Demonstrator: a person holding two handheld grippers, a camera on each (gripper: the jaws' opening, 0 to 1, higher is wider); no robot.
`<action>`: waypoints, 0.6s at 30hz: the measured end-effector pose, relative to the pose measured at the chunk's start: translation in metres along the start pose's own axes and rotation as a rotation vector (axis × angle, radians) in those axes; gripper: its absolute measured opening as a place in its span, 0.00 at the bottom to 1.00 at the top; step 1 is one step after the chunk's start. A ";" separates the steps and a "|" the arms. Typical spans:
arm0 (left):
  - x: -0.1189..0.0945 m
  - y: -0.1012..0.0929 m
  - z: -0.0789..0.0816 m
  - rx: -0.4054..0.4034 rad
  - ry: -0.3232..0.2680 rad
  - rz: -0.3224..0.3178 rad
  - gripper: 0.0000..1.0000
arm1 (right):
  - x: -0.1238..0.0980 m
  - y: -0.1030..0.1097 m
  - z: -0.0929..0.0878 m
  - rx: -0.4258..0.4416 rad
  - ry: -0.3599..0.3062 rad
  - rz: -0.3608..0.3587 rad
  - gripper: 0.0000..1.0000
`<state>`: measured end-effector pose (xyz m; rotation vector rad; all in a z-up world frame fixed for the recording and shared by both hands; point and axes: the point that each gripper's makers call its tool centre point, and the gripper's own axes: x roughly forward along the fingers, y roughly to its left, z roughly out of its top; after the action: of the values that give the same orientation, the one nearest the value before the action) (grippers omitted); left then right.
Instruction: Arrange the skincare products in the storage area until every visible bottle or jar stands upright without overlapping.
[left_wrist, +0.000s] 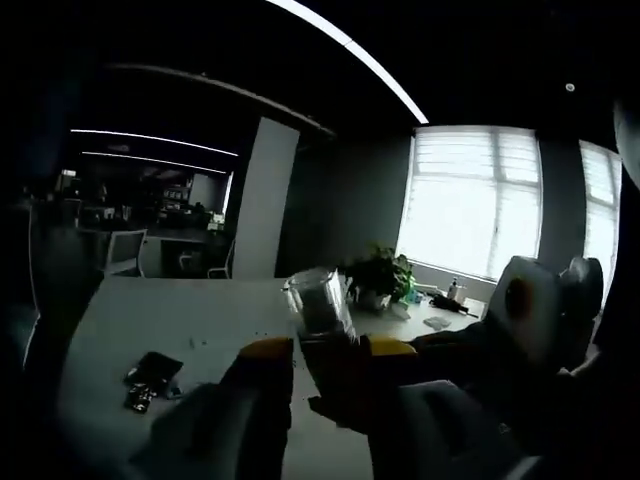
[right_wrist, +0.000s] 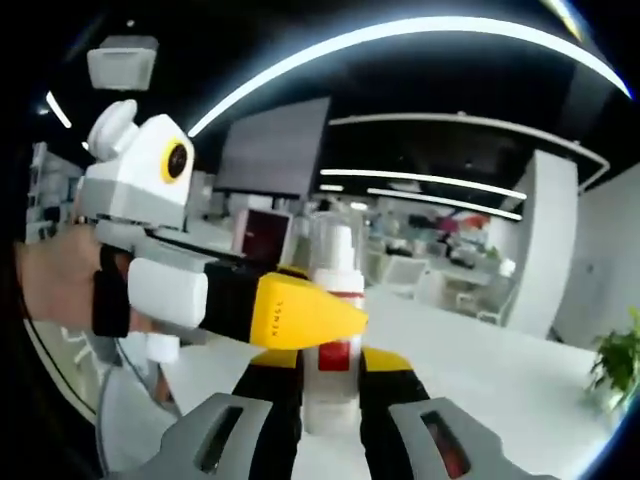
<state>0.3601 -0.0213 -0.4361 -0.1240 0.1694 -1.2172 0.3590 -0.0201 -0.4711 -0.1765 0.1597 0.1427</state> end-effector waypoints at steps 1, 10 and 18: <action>0.001 0.000 0.000 0.001 -0.005 0.008 0.24 | 0.000 0.000 0.000 0.000 0.000 0.000 0.13; 0.001 -0.007 -0.002 -0.005 0.018 -0.073 0.19 | -0.003 -0.001 -0.005 0.011 0.014 0.029 0.13; -0.005 -0.015 -0.010 0.069 0.116 -0.294 0.18 | -0.010 0.021 -0.014 0.035 0.019 0.297 0.17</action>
<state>0.3429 -0.0214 -0.4428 -0.0177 0.2148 -1.5233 0.3442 -0.0033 -0.4860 -0.1188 0.2071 0.4336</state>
